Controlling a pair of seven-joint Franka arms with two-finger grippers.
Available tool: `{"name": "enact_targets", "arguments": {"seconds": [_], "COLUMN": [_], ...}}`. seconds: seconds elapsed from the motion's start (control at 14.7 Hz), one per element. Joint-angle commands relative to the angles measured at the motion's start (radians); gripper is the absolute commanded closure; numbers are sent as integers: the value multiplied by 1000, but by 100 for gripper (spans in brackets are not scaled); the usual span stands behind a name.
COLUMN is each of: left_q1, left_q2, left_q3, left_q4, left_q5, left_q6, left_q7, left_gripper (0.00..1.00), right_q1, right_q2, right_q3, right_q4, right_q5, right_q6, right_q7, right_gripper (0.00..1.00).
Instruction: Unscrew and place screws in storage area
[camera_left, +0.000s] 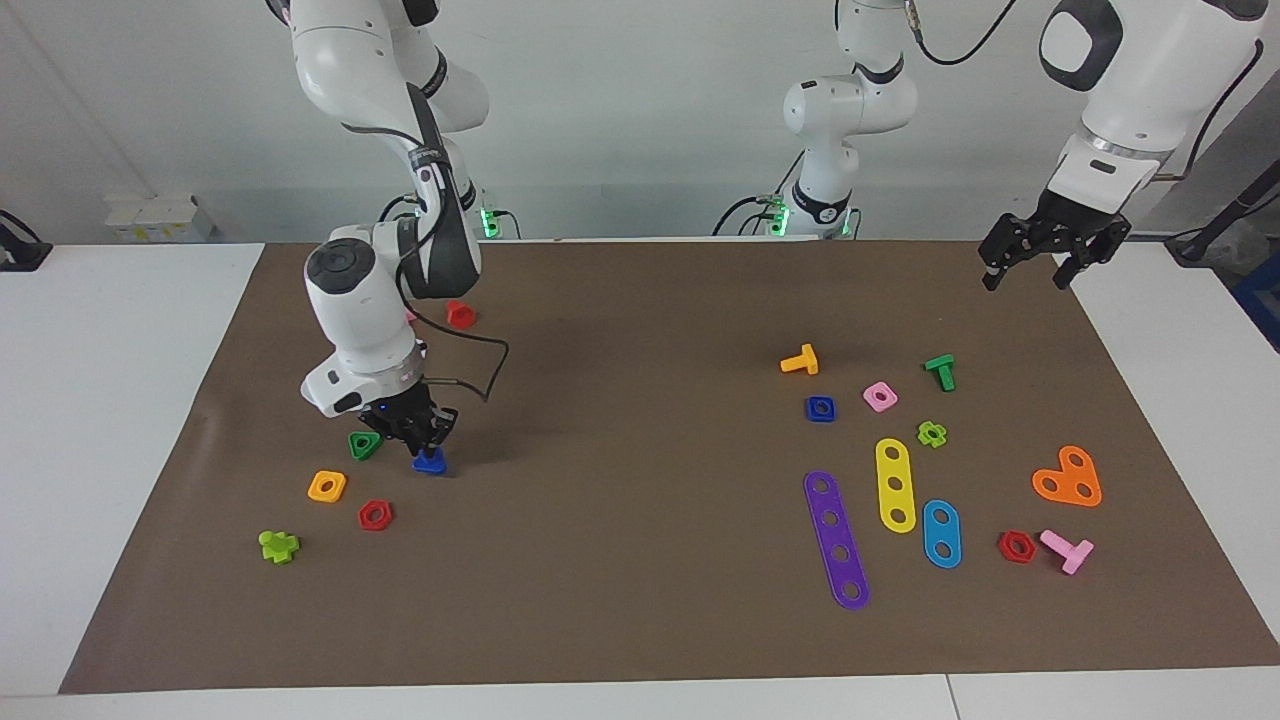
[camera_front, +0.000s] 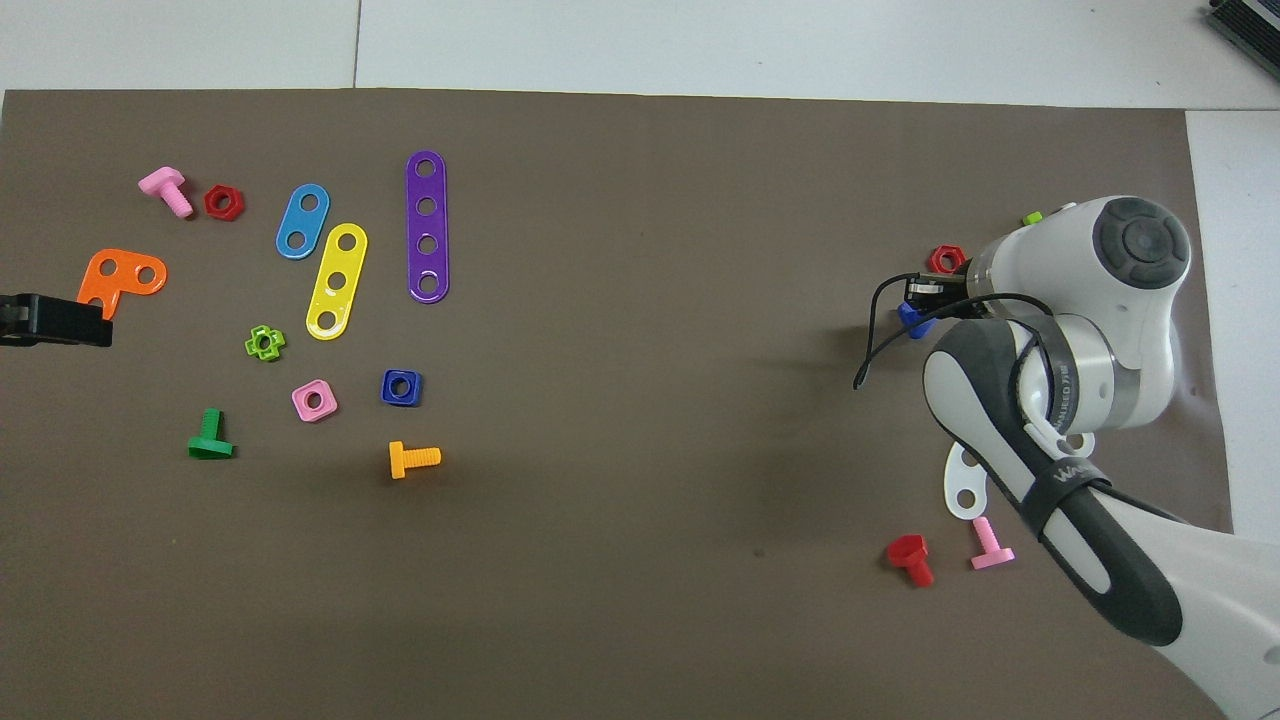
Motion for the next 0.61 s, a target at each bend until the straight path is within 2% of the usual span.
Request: {"name": "enact_targets", "arguments": {"seconds": [0.0,0.07,0.14,0.2,0.41,0.55], "left_q1": [-7,-2,2,2,4,2], "left_q2": [-12,-12,-12,-12,-12,-12], "left_q3": [6,6,6,9,12,12], "left_q4": [-8,-8,-8,-8,-8,-8], "left_q5": [29,29,29,29,29,29], "left_q6": [-9,-11,-9,-11,-9,-11], "left_q7": [7,7,7,7,7,7], "left_gripper": [0,0,0,0,0,0], "right_q1": [-25,-25,-25,-28,-27,-18], "right_q2": [-2,-2,-2,-7,-48,-94], "right_q3": [13,13,13,13,12,13], "right_q4": [-9,-9,-8,-3,26,78], "right_q5": [19,21,21,19,19,19], "right_q6": [-11,-11,-11,-12,-70,-177], "right_q7": [-27,-27,-20,-19,-18,-18], "right_gripper": [100,57,9,3,2,2]}}
